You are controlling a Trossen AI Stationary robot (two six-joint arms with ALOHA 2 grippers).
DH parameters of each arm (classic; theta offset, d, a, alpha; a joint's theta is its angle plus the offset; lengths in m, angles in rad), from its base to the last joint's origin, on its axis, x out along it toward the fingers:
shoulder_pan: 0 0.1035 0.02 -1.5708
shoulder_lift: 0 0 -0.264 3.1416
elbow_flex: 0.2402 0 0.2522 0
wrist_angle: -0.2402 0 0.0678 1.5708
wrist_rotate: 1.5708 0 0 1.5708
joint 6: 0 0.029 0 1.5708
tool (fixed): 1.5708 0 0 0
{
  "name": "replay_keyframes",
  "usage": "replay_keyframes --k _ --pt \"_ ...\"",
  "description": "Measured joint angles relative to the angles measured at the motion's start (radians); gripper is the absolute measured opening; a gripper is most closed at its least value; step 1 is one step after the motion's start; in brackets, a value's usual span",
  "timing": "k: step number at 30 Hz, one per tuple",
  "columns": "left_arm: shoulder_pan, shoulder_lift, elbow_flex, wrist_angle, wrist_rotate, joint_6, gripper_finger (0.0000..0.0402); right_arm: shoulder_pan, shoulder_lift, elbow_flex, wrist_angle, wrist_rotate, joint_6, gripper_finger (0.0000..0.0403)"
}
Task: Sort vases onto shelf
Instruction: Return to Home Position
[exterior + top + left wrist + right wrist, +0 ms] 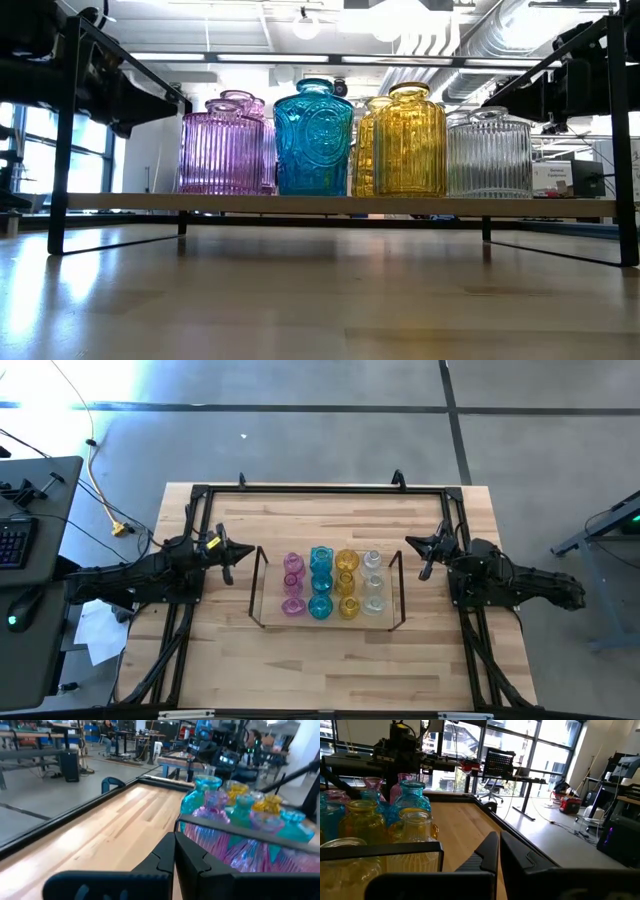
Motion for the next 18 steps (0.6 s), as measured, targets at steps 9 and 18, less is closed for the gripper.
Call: replay_keyframes --k 9,18 --pt "0.000 0.000 0.000 -0.008 0.000 -0.058 0.0000 0.000 0.000 0.000 0.000 0.000 0.000 0.0000" --pt "0.000 0.000 0.000 -0.006 0.000 -0.058 0.0000 0.000 0.000 0.000 0.001 0.000 0.000 0.0000"
